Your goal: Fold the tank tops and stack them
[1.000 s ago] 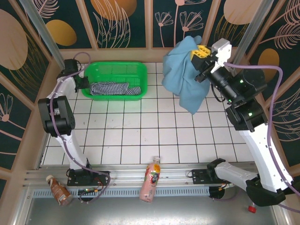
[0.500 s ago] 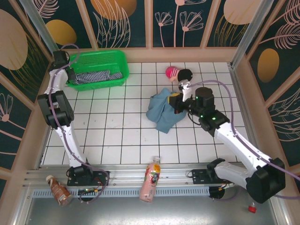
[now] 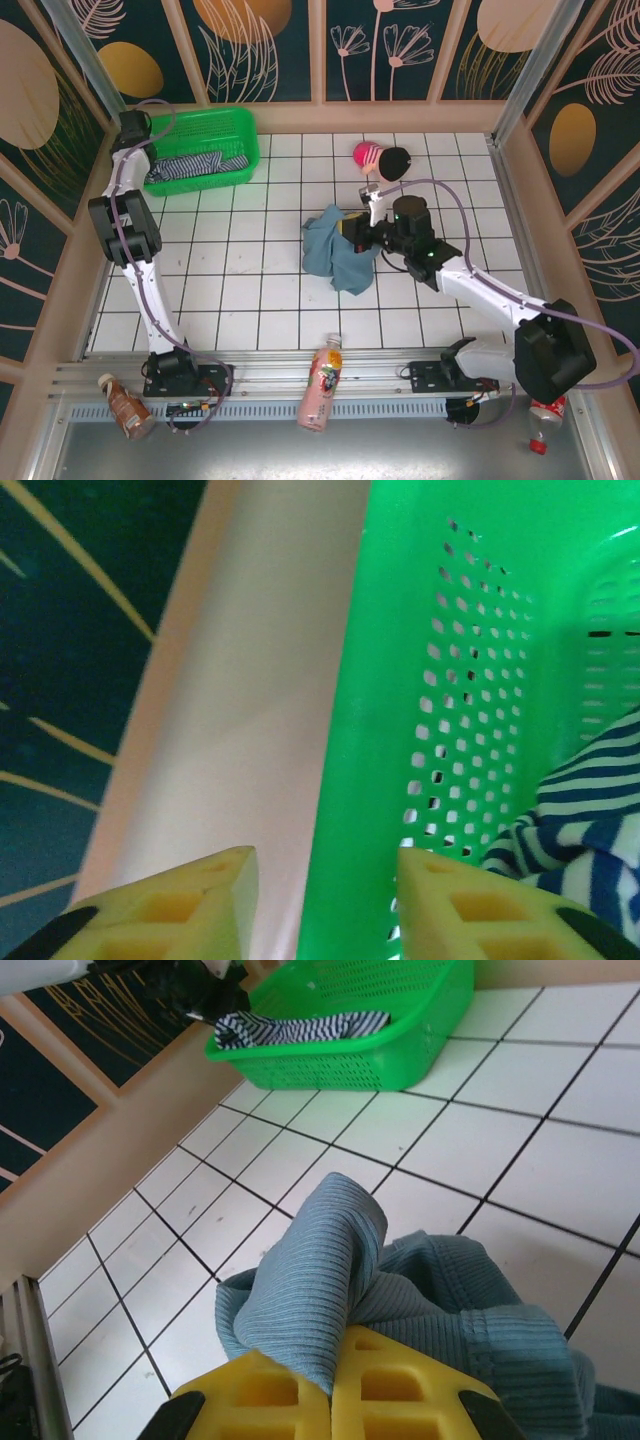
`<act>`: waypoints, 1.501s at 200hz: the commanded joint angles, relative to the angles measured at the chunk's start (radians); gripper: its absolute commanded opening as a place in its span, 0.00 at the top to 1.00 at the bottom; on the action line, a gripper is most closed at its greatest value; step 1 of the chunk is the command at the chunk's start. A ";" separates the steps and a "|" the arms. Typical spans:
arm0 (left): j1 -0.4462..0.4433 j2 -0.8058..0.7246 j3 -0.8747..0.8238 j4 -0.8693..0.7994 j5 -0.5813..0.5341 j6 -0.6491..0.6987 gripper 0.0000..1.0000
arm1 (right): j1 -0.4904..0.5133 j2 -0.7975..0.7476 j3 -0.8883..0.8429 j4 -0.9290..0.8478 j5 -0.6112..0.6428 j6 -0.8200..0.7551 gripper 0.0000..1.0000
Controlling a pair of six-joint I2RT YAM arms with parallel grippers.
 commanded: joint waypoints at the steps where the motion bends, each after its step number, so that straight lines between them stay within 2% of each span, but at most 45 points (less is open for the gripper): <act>1: 0.007 -0.008 0.041 0.046 -0.107 0.008 0.54 | 0.007 0.020 -0.011 0.076 -0.031 0.027 1.00; 23: 0.007 -0.049 0.044 0.019 -0.072 -0.019 0.39 | 0.006 0.047 -0.015 0.080 -0.053 0.018 1.00; 37: 0.007 -0.097 0.042 -0.024 -0.017 -0.054 0.26 | 0.006 0.068 -0.024 0.091 -0.067 0.017 1.00; 48: 0.006 -0.152 0.019 -0.064 0.046 -0.091 0.20 | 0.006 0.089 -0.028 0.096 -0.073 0.012 0.99; 57: 0.005 -0.214 -0.033 -0.078 0.111 -0.118 0.16 | 0.006 0.105 -0.035 0.105 -0.076 0.009 0.97; 84: -0.007 -0.430 -0.261 -0.090 0.299 -0.199 0.08 | 0.006 0.154 -0.030 0.055 -0.071 -0.035 0.82; 118: -0.049 -0.709 -0.553 -0.095 0.507 -0.301 0.07 | -0.009 0.160 0.015 -0.098 -0.048 -0.108 0.58; 138: -0.129 -0.844 -0.716 -0.089 0.591 -0.369 0.07 | -0.019 0.105 0.009 -0.172 -0.059 -0.111 0.52; 148: -0.178 -0.896 -0.796 -0.077 0.648 -0.411 0.07 | -0.064 0.066 -0.008 -0.198 -0.072 -0.111 0.49; 181: -0.361 -1.006 -1.037 0.031 0.712 -0.602 0.08 | -0.110 -0.043 -0.048 -0.279 -0.091 -0.122 0.45; 202: -0.506 -1.005 -1.158 0.140 0.741 -0.721 0.10 | -0.147 -0.060 -0.076 -0.241 -0.101 -0.094 0.44; 238: -0.710 -0.941 -1.273 0.339 0.789 -0.887 0.11 | -0.132 0.001 -0.151 -0.144 -0.153 -0.076 0.44; 265: -0.796 -0.847 -1.274 0.427 0.803 -0.938 0.15 | -0.080 0.061 -0.208 -0.052 -0.170 -0.078 0.44; 300: -0.831 -0.752 -1.248 0.523 0.845 -0.966 0.25 | -0.067 0.152 -0.233 0.062 -0.164 -0.071 0.47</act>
